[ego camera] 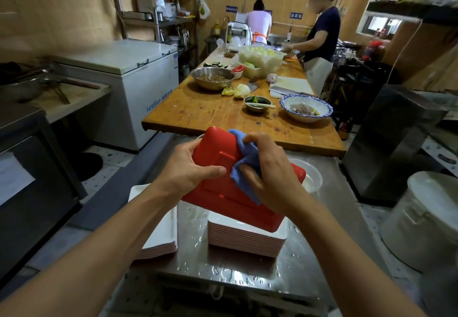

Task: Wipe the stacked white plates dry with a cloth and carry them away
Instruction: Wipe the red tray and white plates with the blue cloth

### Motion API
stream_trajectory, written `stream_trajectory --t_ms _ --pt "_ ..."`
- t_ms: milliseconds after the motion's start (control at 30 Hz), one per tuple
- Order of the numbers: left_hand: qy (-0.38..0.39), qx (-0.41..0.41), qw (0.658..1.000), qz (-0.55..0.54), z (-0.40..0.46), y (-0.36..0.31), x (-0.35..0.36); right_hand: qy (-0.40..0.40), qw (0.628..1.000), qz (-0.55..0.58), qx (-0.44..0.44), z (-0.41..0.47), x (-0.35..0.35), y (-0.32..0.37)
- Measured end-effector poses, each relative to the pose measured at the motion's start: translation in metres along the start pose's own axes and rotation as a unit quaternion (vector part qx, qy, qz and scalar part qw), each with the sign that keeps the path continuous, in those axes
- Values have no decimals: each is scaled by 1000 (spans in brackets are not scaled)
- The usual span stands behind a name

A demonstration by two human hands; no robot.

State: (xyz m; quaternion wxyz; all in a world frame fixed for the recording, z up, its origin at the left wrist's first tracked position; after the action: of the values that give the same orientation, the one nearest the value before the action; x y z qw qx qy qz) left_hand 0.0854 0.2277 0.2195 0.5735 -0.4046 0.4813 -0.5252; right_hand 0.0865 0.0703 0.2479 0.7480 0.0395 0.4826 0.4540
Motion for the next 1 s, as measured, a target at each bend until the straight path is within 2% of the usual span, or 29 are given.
stream_trajectory --t_ms 100,233,467,667,767,900,1000 --pt "-19 -16 999 -32 -7 2 -4 -30 999 -38 -25 -2 4 4" --pt "-52 -68 991 -101 -19 15 -17 -56 995 -79 -9 -10 -3 -16" --pt "-105 -156 968 -166 -24 40 -24 -16 996 45 75 -20 6 -50" --pt "-160 -235 933 -222 -16 63 -29 12 991 100 90 -47 23 -59" --pt "-163 -283 916 -234 -15 73 -24 -14 990 116 81 -56 27 -58" --pt "-156 -328 897 -254 -17 77 -11 -64 997 12 46 -54 30 -49" --pt "-169 -339 888 -261 -16 74 -6 -68 997 -29 17 -56 45 -32"
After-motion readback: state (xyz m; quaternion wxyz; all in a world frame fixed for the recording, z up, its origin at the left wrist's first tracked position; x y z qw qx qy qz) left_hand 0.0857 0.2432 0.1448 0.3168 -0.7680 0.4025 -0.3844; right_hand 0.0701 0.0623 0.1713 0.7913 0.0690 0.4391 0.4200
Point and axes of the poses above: each hand's wrist, its own z-axis towards the middle knuckle, its own x-axis out of the palm, y = z × x, the point moved 7 cm from there along z, towards the middle knuckle, and after that the axes turned 2 degrees about x, right-handed, at the moved point
